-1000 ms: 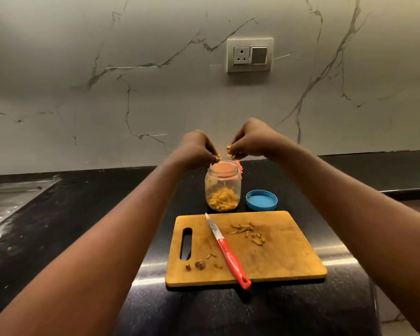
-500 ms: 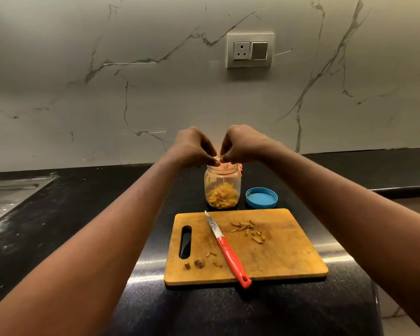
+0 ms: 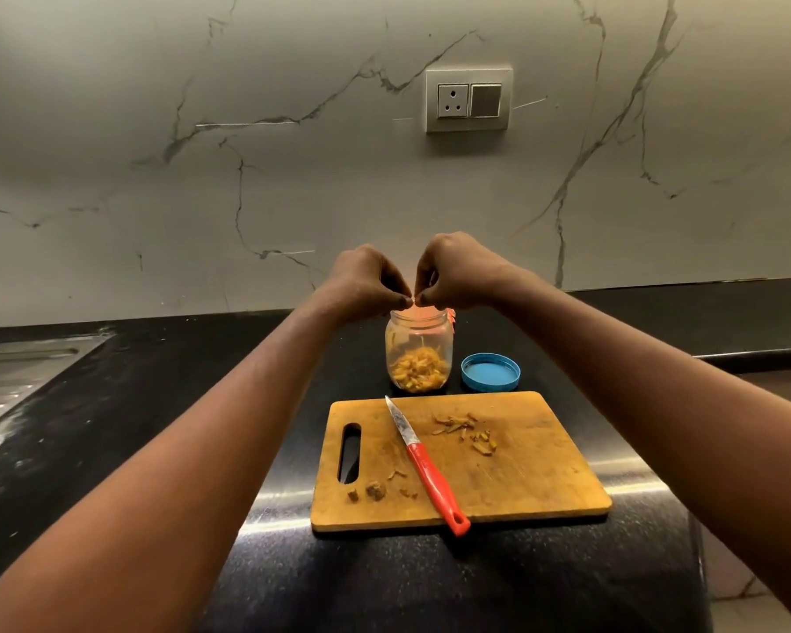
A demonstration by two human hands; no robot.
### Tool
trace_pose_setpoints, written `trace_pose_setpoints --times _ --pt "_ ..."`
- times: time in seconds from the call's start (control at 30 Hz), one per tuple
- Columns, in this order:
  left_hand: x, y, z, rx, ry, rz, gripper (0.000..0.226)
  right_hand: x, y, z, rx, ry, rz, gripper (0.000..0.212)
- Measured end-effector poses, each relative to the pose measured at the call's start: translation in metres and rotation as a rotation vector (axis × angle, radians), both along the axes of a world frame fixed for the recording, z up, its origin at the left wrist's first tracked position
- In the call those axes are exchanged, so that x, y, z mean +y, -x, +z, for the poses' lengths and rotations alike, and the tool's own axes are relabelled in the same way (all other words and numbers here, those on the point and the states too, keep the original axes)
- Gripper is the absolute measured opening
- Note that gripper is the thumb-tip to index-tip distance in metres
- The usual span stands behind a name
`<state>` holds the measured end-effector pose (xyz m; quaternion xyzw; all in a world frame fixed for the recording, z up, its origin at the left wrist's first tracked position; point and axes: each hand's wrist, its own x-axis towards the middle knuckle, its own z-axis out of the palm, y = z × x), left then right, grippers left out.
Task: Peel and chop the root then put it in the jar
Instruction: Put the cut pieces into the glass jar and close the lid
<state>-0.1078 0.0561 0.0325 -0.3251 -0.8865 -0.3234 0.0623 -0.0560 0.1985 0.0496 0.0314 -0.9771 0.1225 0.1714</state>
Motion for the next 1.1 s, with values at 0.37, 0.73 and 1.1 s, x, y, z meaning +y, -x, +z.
trace_pose_setpoints --times 0.37,0.73,1.1 --pt "-0.018 -0.047 -0.022 0.192 -0.054 -0.136 0.014 0.018 -0.062 0.000 -0.127 0.086 0.077 0.020" --pt "0.005 -0.063 -0.062 -0.186 0.440 -0.312 0.052 0.037 -0.095 -0.065 -0.564 0.117 0.063 0.056" --pt "0.011 -0.065 -0.073 -0.149 0.286 -0.293 0.021 0.027 -0.089 -0.083 -0.320 0.090 0.074 0.024"
